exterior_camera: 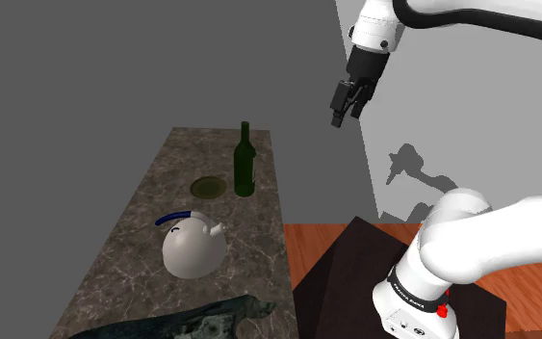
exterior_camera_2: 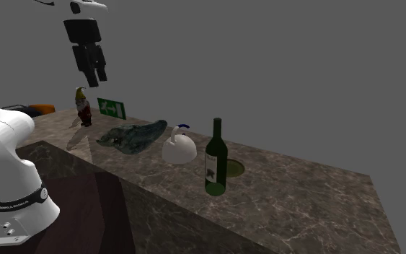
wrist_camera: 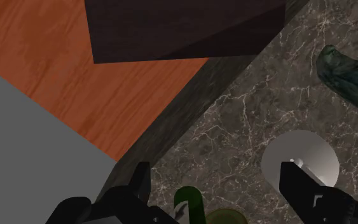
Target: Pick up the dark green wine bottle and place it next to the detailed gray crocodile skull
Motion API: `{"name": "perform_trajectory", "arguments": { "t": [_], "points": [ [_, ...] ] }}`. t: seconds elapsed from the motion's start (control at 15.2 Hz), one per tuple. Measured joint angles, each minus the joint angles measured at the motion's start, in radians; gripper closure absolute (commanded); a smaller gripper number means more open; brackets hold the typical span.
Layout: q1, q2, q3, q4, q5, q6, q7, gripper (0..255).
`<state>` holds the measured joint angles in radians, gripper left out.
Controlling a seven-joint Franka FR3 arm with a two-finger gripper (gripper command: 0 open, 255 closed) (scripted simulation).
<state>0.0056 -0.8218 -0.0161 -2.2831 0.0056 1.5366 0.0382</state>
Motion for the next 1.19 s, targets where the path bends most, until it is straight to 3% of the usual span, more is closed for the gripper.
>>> {"name": "perform_trajectory", "arguments": {
  "t": [0.2,0.66,1.19],
  "points": [
    [0.0,0.039,-0.005,0.007,-0.001,0.032,-0.006,0],
    [0.007,0.264,-0.022,0.07,0.005,0.197,-0.029,0],
    [0.014,0.564,-0.044,0.233,0.025,0.338,-0.067,0]
  ]
}}
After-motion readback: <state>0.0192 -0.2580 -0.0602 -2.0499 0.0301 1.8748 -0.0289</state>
